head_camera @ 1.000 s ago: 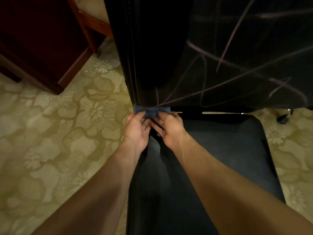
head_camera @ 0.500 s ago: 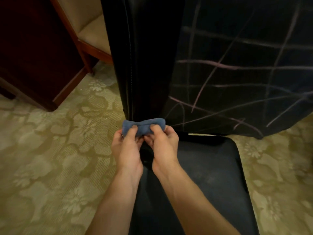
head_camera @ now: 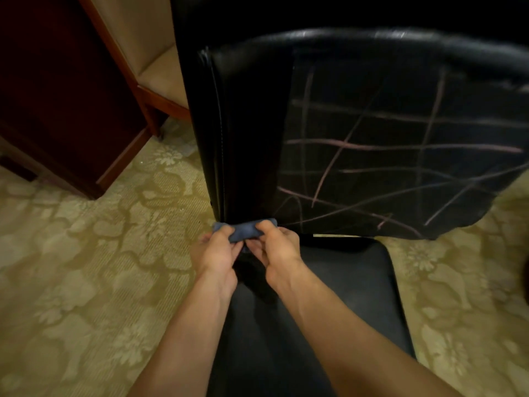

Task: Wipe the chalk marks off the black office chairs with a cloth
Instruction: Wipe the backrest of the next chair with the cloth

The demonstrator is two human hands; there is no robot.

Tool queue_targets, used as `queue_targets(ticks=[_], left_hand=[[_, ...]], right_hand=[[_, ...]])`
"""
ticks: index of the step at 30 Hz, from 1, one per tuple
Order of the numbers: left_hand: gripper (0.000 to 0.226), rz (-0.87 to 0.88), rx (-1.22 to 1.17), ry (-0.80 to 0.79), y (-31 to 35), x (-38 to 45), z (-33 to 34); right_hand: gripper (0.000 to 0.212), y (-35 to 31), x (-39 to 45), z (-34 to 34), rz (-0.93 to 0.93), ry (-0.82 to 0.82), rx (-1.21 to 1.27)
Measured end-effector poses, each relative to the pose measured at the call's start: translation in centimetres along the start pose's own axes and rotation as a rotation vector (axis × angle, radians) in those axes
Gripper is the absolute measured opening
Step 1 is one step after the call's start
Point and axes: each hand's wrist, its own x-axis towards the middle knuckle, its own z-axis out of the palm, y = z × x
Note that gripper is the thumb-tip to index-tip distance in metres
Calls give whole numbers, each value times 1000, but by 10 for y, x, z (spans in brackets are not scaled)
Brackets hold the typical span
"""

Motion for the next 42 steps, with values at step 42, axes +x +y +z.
queue_targets(ticks=[42], left_hand=[[20,1035,706,-68,159,-221,84]], right_hand=[[19,-223,-211,-17,-737,-327,-361]])
